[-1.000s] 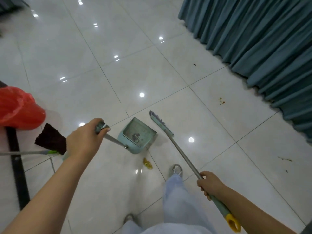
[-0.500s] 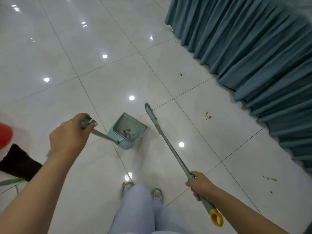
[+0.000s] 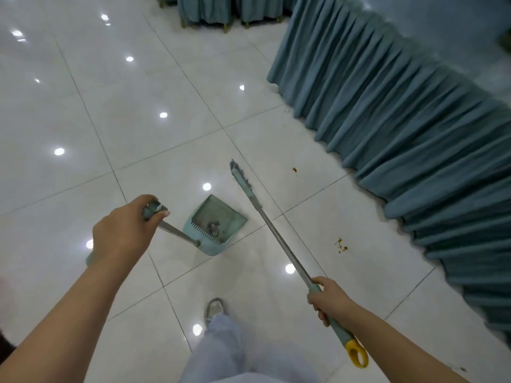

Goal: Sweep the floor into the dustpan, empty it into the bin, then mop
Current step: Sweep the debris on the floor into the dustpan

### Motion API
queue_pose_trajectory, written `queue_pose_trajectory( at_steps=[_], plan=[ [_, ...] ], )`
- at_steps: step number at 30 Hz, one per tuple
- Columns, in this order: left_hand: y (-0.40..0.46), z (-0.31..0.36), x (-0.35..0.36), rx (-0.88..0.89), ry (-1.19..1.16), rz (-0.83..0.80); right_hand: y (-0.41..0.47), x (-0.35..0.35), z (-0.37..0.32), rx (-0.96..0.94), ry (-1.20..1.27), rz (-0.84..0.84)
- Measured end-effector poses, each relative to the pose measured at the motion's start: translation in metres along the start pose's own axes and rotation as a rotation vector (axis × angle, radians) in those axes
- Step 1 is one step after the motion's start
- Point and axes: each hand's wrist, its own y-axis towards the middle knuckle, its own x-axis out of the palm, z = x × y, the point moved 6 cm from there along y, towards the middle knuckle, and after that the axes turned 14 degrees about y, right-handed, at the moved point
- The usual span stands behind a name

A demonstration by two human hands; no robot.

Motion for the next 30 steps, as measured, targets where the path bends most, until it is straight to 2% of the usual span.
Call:
queue_pose_trajectory(
  at_steps=[11,17,24,30],
  plan=[
    [0.192,0.09,-0.018,0.082,0.031,0.012,0.13,-0.053,-0.19,-0.026,0.122,0.084],
    [0.32,0.172,0.0,0.092,0.064,0.0,0.256,-0.12,-0.312,-0.044,0.116,0.1],
    [0.483,0.283,0.027,0.078,0.068,-0.055,0.401,-0.203,-0.469,0.027,0.077,0.137],
    [0.563,0.34,0.05,0.03,0.101,-0.079,0.501,-0.246,-0.569,0.037,-0.019,0.198]
  ],
)
